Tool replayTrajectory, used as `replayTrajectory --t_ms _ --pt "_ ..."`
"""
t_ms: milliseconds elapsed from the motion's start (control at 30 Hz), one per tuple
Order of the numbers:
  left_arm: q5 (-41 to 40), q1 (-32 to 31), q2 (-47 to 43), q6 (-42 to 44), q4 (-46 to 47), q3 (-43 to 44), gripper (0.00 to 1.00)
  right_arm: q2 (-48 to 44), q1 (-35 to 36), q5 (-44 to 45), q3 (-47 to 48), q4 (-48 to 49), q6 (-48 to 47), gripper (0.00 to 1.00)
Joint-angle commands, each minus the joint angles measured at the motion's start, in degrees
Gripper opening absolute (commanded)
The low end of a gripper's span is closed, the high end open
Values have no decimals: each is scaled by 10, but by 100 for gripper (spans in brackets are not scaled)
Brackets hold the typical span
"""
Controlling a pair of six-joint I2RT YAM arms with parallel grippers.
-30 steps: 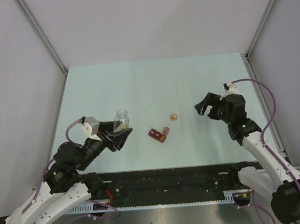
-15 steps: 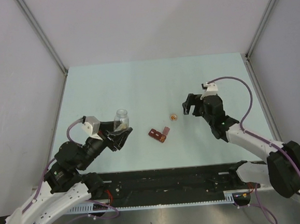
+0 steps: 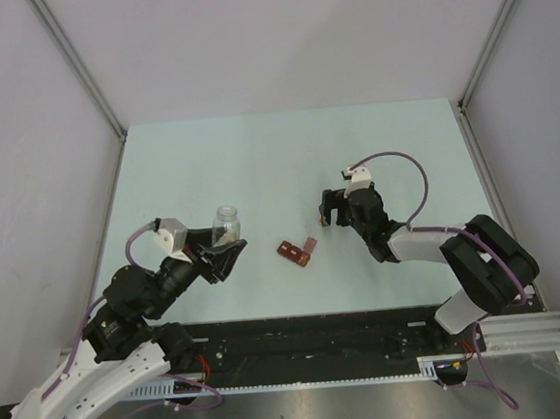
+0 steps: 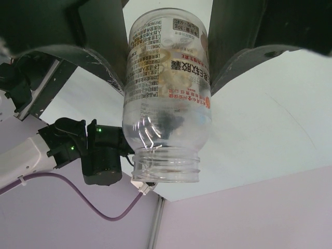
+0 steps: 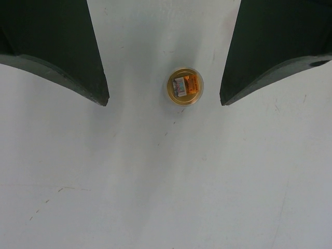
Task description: Sort the pills into containers
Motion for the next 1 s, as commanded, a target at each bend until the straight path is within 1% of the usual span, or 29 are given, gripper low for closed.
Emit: replayTrajectory --t_ms 0,100,167,367,667,967 --pt "-14 -3 -1 -5 9 1 0 19 -1 15 3 47 -6 93" --pt "-18 -3 -8 -6 8 -5 0 20 0 -31 3 26 -12 92" --pt "-18 -3 -9 -5 8 -6 0 16 2 -42 3 8 -8 92" --pt "-18 -3 -7 -2 5 -5 0 19 17 -68 -11 23 -18 91" --pt "-28 -3 -16 4 -1 -8 0 41 17 -55 -8 31 -21 90" --pt "-33 -3 -20 11 -8 -5 0 72 18 -44 30 -4 -5 85"
